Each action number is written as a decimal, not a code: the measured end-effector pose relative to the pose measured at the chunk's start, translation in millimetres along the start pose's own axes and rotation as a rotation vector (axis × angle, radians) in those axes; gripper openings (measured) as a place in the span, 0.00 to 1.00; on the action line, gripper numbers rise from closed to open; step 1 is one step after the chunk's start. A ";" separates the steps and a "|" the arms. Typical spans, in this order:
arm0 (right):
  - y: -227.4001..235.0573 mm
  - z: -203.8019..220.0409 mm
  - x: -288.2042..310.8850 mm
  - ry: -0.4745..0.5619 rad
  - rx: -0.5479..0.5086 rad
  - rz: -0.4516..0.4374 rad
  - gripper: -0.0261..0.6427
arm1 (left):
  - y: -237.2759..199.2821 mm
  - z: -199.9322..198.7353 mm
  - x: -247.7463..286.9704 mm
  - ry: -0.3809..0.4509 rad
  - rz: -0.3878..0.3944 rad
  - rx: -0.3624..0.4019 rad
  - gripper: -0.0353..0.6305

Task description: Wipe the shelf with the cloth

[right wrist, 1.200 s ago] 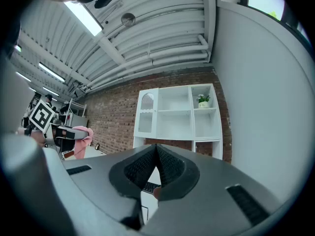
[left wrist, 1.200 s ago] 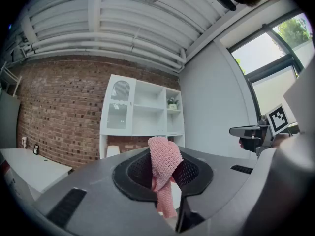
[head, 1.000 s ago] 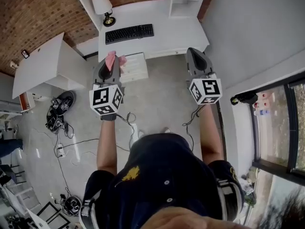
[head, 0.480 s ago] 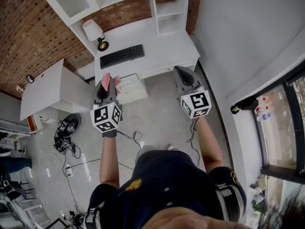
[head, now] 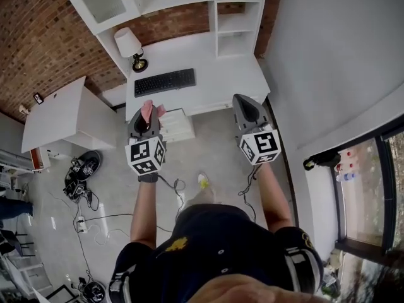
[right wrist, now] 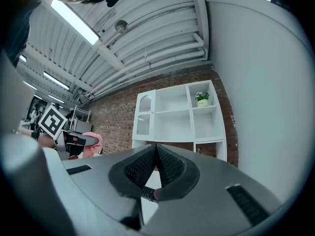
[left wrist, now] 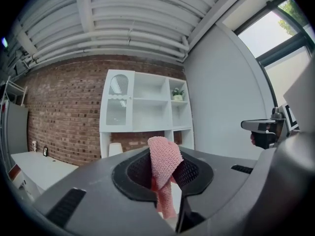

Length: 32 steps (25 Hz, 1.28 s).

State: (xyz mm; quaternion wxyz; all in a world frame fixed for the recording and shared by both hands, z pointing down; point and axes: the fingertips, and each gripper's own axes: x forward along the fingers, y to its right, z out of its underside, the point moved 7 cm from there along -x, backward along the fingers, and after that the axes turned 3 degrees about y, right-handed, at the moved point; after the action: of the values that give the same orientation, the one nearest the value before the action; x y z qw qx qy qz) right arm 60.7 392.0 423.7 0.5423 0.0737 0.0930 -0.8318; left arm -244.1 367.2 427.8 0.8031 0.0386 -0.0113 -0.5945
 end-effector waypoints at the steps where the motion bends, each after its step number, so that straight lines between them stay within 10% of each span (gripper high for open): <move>1: 4.4 0.8 11.5 0.008 -0.003 0.003 0.05 | -3.9 1.5 12.0 -0.002 0.003 -0.001 0.18; 20: 24.9 25.1 221.5 -0.004 -0.037 -0.034 0.05 | -104.5 6.4 186.6 0.009 0.019 -0.069 0.18; 32: 123.5 55.0 349.8 0.029 -0.039 -0.139 0.05 | -94.6 0.4 331.1 0.020 -0.052 -0.046 0.18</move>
State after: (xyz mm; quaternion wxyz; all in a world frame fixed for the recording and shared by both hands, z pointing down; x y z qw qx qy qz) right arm 32.4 19.6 389.8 0.4832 0.0687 0.1220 -0.8642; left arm -237.5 23.3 412.0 0.7879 0.0263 0.0114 -0.6151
